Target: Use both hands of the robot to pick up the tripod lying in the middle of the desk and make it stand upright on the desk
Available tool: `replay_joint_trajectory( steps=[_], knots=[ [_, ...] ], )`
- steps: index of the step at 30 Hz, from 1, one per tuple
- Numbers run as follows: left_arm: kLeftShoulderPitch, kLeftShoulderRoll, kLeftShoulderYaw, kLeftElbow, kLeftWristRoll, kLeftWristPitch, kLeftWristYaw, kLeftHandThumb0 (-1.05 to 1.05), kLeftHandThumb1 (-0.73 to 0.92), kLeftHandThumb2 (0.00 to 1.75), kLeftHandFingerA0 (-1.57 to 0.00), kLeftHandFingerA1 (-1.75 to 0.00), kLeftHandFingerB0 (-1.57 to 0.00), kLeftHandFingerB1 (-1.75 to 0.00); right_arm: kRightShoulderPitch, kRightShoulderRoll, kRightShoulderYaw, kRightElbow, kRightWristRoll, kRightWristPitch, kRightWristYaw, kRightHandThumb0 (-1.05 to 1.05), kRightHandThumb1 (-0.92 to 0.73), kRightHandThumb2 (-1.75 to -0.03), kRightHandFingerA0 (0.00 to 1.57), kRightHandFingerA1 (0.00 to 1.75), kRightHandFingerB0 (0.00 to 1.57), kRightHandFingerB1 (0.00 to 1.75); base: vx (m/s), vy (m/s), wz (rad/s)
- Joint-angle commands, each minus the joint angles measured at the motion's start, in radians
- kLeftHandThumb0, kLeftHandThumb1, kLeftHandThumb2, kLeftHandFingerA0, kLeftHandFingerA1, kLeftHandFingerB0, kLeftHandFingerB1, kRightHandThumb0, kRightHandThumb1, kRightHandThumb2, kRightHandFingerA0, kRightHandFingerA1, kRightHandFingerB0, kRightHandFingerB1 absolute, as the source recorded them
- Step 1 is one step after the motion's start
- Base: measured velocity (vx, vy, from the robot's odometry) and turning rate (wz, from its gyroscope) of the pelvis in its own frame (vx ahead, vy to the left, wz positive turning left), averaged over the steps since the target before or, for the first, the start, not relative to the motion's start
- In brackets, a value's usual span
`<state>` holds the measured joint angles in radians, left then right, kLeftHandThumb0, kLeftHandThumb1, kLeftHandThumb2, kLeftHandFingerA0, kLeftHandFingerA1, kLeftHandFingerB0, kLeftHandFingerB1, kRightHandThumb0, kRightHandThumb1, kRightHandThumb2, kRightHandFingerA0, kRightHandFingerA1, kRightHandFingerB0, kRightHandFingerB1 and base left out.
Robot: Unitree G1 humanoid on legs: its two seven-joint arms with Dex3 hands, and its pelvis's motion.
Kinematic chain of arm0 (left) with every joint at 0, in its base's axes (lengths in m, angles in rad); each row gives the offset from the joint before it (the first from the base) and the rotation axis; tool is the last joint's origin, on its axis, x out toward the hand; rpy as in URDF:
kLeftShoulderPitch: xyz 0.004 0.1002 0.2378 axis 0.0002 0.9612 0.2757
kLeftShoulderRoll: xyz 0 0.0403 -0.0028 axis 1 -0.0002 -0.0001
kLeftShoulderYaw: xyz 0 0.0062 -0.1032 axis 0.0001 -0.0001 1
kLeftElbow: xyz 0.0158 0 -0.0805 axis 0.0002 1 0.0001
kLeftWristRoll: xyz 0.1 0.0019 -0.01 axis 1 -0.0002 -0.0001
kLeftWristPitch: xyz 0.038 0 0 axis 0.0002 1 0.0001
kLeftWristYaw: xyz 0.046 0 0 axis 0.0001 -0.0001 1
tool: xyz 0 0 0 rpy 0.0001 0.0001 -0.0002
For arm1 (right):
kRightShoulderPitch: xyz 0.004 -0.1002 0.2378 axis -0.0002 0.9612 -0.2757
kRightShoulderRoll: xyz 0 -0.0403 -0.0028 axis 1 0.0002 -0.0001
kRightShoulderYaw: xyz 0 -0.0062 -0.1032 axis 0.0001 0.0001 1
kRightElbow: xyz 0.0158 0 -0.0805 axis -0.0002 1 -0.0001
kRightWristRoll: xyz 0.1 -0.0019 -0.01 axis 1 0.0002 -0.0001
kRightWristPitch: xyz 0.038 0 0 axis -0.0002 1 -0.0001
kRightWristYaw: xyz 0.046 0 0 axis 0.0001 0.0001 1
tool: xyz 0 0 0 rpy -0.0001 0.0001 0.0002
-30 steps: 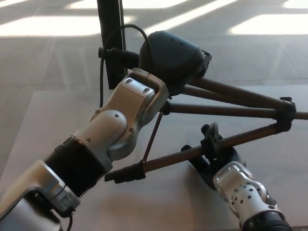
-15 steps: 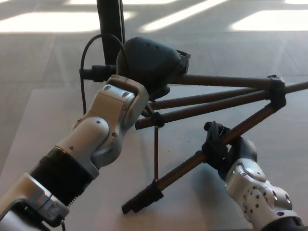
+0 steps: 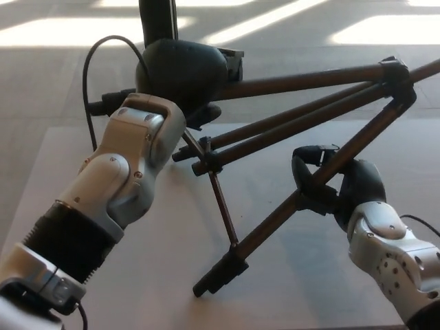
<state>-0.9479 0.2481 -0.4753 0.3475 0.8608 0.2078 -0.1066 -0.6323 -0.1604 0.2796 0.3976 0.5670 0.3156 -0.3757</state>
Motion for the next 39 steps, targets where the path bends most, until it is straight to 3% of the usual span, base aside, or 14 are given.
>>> replay_joint_trajectory(
  steps=[1, 8, 11, 12, 13, 16, 17, 20, 22, 23, 25, 31, 37, 39],
  knots=[
    [-0.082, 0.154, 0.184, 0.043, -0.071, 0.041, 0.002, -0.10, 0.47, 0.70, -0.84, -1.73, -0.78, -1.34, -0.123, -0.378, 0.181, -0.148, -0.483, 0.113, 0.129, -0.22, -0.45, -1.25, 0.88, 1.69, 0.80, 1.39, 0.00, 0.000, 0.00],
    [0.028, 0.132, 0.271, -0.034, -0.117, 0.095, 0.042, -0.21, 0.43, 0.55, -0.91, -1.26, -0.86, -0.79, -0.245, -0.451, 0.222, -0.122, -0.543, 0.083, 0.174, -0.18, -0.49, -1.15, 0.86, 1.71, 0.79, 1.37, 0.00, 0.000, 0.00],
    [0.074, 0.120, 0.298, -0.059, -0.129, 0.107, 0.056, -0.21, 0.45, 0.62, -0.86, -1.70, -0.81, -1.50, -0.336, -0.512, 0.272, -0.105, -0.584, 0.105, 0.248, -0.22, -0.55, -1.05, 0.85, 1.39, 0.82, 0.94, 0.00, 0.000, 0.00],
    [0.086, 0.113, 0.304, -0.059, -0.126, 0.118, 0.072, -0.07, 0.31, 0.87, -1.17, -1.30, -1.07, -1.21, -0.364, -0.528, 0.283, -0.102, -0.598, 0.105, 0.266, -0.22, -0.59, -0.96, 0.87, 1.37, 0.84, 0.89, 0.00, 0.000, 0.00],
    [0.109, 0.089, 0.335, -0.053, -0.154, 0.114, 0.110, 0.05, 0.33, 0.86, -0.84, -1.75, -0.79, -1.57, -0.403, -0.545, 0.302, -0.101, -0.616, 0.119, 0.287, -0.20, -0.61, -0.94, 0.88, 1.30, 0.85, 0.84, 0.00, 0.000, 0.00],
    [0.164, 0.071, 0.393, -0.072, -0.193, 0.154, 0.101, 0.04, 0.33, 0.88, -0.86, -1.75, -0.74, -1.69, -0.481, -0.546, 0.327, -0.061, -0.635, 0.092, 0.312, -0.22, -0.64, -0.90, 0.86, 0.99, 0.77, 0.66, 0.00, 0.000, 0.00],
    [0.192, 0.082, 0.397, -0.065, -0.196, 0.113, 0.124, 0.08, 0.32, 0.96, -1.20, -1.36, -1.11, -1.30, -0.525, -0.556, 0.353, -0.041, -0.649, 0.094, 0.350, -0.22, -0.61, -0.97, 0.84, 1.27, 0.77, 0.68, 0.00, 0.000, 0.00],
    [0.213, 0.083, 0.402, -0.066, -0.201, 0.095, 0.129, -0.02, 0.31, 0.97, -1.17, -1.36, -1.11, -1.31, -0.538, -0.571, 0.352, -0.047, -0.646, 0.081, 0.355, -0.25, -0.60, -0.95, 0.93, 1.47, 0.76, 0.70, 0.00, 0.000, 0.00],
    [0.216, 0.041, 0.438, -0.076, -0.229, 0.151, 0.125, 0.00, 0.30, 0.99, -1.21, -1.38, -1.12, -1.32, -0.576, -0.578, 0.358, -0.049, -0.643, 0.115, 0.363, -0.25, -0.53, -1.14, 1.20, 1.31, 0.90, 1.08, 0.00, 0.000, 0.00],
    [0.221, 0.023, 0.455, -0.093, -0.242, 0.181, 0.111, 0.08, 0.31, 0.98, -1.18, -1.35, -1.07, -1.27, -0.586, -0.577, 0.346, -0.042, -0.629, 0.108, 0.359, -0.24, -0.46, -1.24, 0.96, 1.70, 0.82, 1.37, 0.00, 0.000, 0.00],
    [0.236, -0.001, 0.476, -0.116, -0.254, 0.205, 0.103, 0.04, 0.32, 0.94, -0.90, -1.60, -0.81, -1.16, -0.592, -0.589, 0.347, -0.036, -0.631, 0.081, 0.362, -0.24, -0.51, -1.11, 0.92, 1.48, 0.83, 0.82, 0.00, 0.000, 0.00],
    [0.286, -0.034, 0.492, -0.142, -0.248, 0.223, 0.103, 0.02, 0.27, 1.00, -0.89, -1.75, -0.69, -1.75, -0.612, -0.601, 0.369, -0.033, -0.663, 0.085, 0.344, -0.23, -0.54, -1.10, 0.92, 1.55, 0.86, 0.90, 0.00, 0.000, 0.00],
    [0.358, -0.102, 0.507, -0.159, -0.246, 0.231, 0.156, 0.02, 0.21, 1.08, -0.88, -1.75, -0.71, -1.73, -0.642, -0.614, 0.383, -0.041, -0.678, 0.079, 0.386, -0.23, -0.56, -1.05, 0.93, 1.58, 0.85, 0.85, 0.00, 0.000, 0.00],
    [0.389, -0.126, 0.509, -0.171, -0.241, 0.240, 0.161, 0.02, 0.27, 0.98, -0.84, -1.75, -0.75, -1.61, -0.630, -0.611, 0.376, -0.044, -0.678, 0.057, 0.381, -0.23, -0.53, -1.13, 0.94, 1.68, 0.84, 1.29, 0.00, 0.000, 0.00]
  ],
)
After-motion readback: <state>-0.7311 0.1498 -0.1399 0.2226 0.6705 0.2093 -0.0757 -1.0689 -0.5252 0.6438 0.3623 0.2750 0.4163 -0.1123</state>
